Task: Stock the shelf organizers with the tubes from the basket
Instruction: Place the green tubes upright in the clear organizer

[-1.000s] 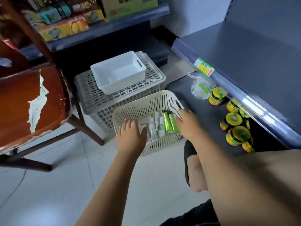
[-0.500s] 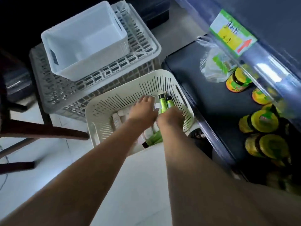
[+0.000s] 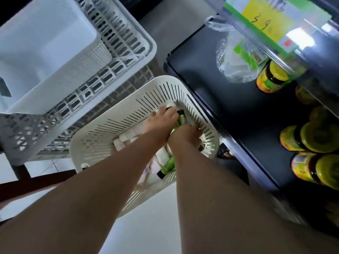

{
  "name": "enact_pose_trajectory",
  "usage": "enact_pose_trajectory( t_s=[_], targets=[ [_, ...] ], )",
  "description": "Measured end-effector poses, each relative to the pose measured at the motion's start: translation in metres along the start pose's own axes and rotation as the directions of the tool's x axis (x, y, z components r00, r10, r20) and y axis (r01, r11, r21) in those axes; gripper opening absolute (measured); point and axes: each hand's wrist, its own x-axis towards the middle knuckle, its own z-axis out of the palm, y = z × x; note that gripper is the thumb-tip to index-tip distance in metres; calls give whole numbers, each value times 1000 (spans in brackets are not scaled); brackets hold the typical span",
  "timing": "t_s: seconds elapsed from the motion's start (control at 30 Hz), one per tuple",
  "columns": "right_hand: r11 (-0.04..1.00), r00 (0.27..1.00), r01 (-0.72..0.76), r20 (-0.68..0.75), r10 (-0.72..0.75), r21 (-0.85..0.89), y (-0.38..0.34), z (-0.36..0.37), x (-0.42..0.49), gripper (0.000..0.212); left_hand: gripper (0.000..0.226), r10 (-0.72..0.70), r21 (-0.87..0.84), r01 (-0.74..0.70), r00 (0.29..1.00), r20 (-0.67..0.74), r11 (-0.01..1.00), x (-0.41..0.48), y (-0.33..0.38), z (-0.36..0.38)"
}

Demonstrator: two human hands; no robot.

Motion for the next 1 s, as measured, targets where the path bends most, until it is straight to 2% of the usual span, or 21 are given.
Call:
enact_pose_trajectory(
  t_s=[0.03, 0.1, 0.23, 0.37, 0.47, 0.53, 0.67, 0.73, 0.8, 0.9, 1.0],
  targets=[
    [999, 1000, -11, 10, 11, -33, 3, 1, -3, 59, 58, -19, 34, 20, 999, -40, 999, -2, 2, -1],
    [996, 996, -87, 26, 86, 6, 5, 5, -4, 56, 53, -28, 75, 35, 996, -89, 997, -7, 0, 2],
    [971, 987, -109, 140, 81, 211, 8, 6, -1, 29, 57, 52, 117, -42, 995, -82, 992, -15, -13, 10],
    [950, 996, -78, 63, 62, 303, 6, -5, -2, 22, 49, 138, 191, -128, 990, -40, 973, -14, -31, 8],
    [946, 998, -49, 59, 32, 320, 0, -21, -4, 22, 31, 159, 220, -158, 987, 14, 963, -17, -42, 5],
    [945, 999, -25, 42, 12, 326, -2, -31, -5, 26, 20, 43, 104, -47, 998, 35, 994, -20, -46, 3],
    [926, 1000, 18, -21, -11, 377, -7, -44, -20, 27, 43, -150, -154, 167, 982, 117, 974, -31, -52, 7],
    [910, 991, 118, -110, -80, 397, -6, -47, -31, 30, 38, -209, -248, 247, 963, 168, 937, -37, -55, 10],
    [894, 971, 228, -163, -177, 386, -1, -53, -42, 36, 27, -307, -387, 352, 936, 174, 852, -49, -52, 7],
    [888, 932, 353, -195, -306, 295, 9, -62, -60, 43, 22, -485, -603, 489, 855, 186, 631, -68, -43, 1],
    [888, 898, 421, -220, -380, 185, 6, -73, -81, 35, 16, -591, -788, 539, 752, 292, 297, -84, -38, -5]
  ],
)
